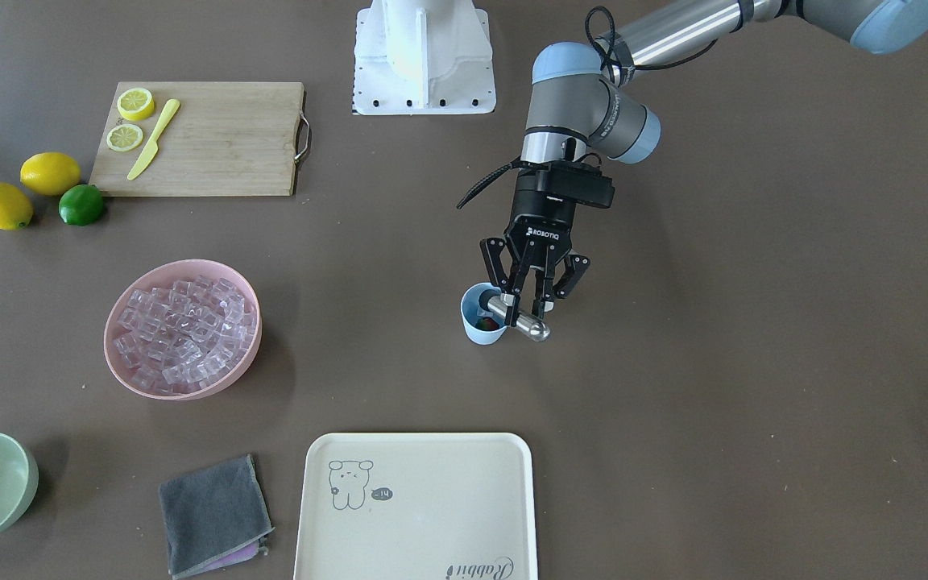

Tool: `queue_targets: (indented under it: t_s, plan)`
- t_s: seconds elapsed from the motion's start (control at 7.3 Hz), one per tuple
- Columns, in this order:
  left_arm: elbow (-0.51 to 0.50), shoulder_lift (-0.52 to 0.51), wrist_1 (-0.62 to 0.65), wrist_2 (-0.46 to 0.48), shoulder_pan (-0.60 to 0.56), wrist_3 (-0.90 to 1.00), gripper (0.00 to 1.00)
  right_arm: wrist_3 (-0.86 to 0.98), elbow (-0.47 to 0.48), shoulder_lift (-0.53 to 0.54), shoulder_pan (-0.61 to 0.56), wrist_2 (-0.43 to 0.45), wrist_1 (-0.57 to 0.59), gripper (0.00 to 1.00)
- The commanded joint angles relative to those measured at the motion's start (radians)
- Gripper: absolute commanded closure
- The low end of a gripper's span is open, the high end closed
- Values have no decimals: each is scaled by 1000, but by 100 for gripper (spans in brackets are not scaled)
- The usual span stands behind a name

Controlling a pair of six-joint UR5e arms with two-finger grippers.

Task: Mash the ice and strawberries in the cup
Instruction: 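Push the muddler down into the light-blue cup with the left gripper, mashing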

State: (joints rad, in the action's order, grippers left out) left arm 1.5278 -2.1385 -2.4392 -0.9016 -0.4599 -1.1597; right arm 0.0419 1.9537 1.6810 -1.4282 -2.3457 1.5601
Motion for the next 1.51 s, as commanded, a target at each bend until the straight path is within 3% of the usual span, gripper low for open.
queue_targets:
  t_s: [0.0,0.55,1.37]
  plan:
    - [-21,-9,-1,-5,3,15,100,-2,-1,0,0,-1,0,1]
    - [92,-20,5,-14,-41,126,100,-1,-1,0,0,0,0,1]
    - [6,-17,-9,-46,-30,83,100,-1,1,-1,0,0,0,1]
